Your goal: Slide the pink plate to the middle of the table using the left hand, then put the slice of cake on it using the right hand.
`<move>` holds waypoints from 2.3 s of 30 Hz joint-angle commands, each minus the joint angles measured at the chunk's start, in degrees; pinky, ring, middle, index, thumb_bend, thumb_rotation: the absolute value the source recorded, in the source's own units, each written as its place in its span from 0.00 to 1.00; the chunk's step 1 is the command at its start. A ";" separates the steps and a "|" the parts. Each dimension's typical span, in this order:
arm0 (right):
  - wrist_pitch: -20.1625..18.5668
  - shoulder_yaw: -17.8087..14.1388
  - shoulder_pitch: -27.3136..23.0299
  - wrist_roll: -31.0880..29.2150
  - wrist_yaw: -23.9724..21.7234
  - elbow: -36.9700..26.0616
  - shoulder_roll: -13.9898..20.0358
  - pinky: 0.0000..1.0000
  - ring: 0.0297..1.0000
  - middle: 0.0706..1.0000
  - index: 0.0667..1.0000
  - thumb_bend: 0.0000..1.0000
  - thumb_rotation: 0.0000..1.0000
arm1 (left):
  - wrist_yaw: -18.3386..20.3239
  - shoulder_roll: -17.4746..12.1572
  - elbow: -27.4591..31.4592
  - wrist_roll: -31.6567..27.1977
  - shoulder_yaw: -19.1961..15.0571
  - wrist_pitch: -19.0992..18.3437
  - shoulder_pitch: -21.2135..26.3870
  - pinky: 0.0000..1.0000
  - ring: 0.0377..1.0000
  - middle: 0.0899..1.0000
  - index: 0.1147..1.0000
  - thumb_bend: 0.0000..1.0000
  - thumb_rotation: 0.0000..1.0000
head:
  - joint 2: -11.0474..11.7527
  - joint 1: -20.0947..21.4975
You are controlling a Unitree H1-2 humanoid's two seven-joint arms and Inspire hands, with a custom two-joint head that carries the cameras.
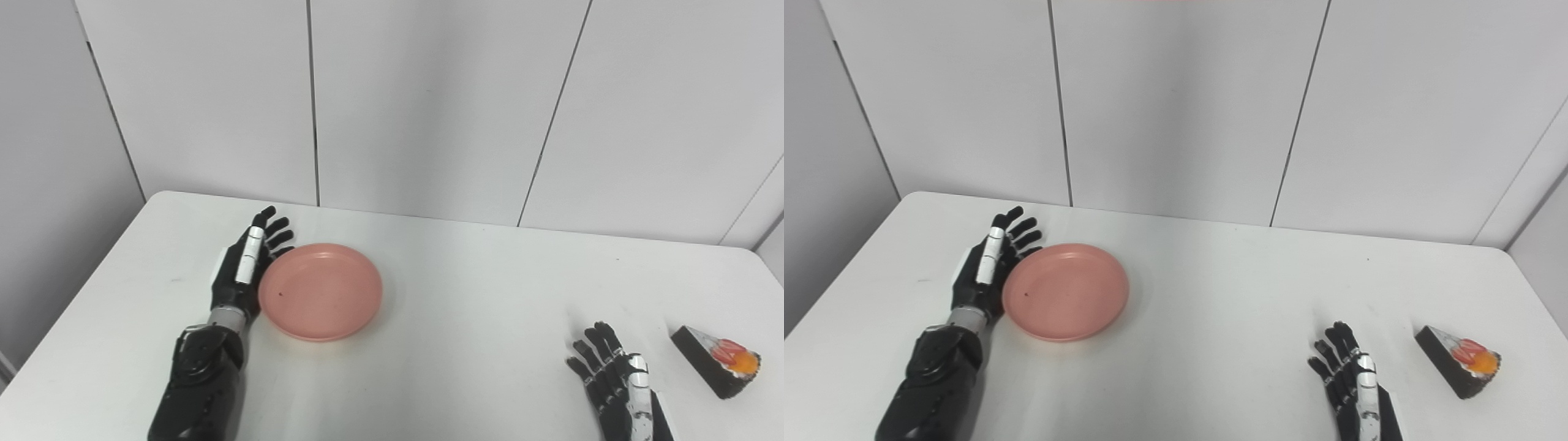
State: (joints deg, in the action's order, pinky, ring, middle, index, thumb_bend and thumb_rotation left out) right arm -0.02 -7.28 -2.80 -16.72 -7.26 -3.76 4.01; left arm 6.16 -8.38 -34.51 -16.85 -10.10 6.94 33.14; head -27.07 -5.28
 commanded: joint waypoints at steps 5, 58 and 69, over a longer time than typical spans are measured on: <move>1.00 0.61 0.05 0.99 0.16 -1.79 -0.27 0.88 0.91 0.92 0.90 0.73 0.94 | -0.49 2.77 2.52 1.19 1.42 -2.75 -1.32 0.73 0.81 0.83 0.85 0.79 0.81 | -0.71 1.78; 9.38 7.83 0.73 18.35 7.33 1.49 -4.26 0.80 0.87 0.91 0.92 0.73 0.97 | -3.47 14.26 9.64 -1.78 1.84 -3.89 -5.64 0.89 0.91 0.90 0.90 0.71 0.78 | 2.97 20.97; 17.97 4.60 -1.85 21.79 9.62 -0.49 0.36 0.82 0.85 0.85 0.89 0.75 1.00 | -3.61 13.87 6.52 -1.03 2.20 -1.49 -4.55 0.86 0.91 0.91 0.92 0.72 0.80 | 3.87 19.96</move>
State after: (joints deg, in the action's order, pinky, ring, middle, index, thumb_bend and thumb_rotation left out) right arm 14.02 -1.75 -2.81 5.64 1.68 -2.46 3.49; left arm 3.06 5.21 -26.86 -18.66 -7.99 6.40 29.14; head -23.12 14.76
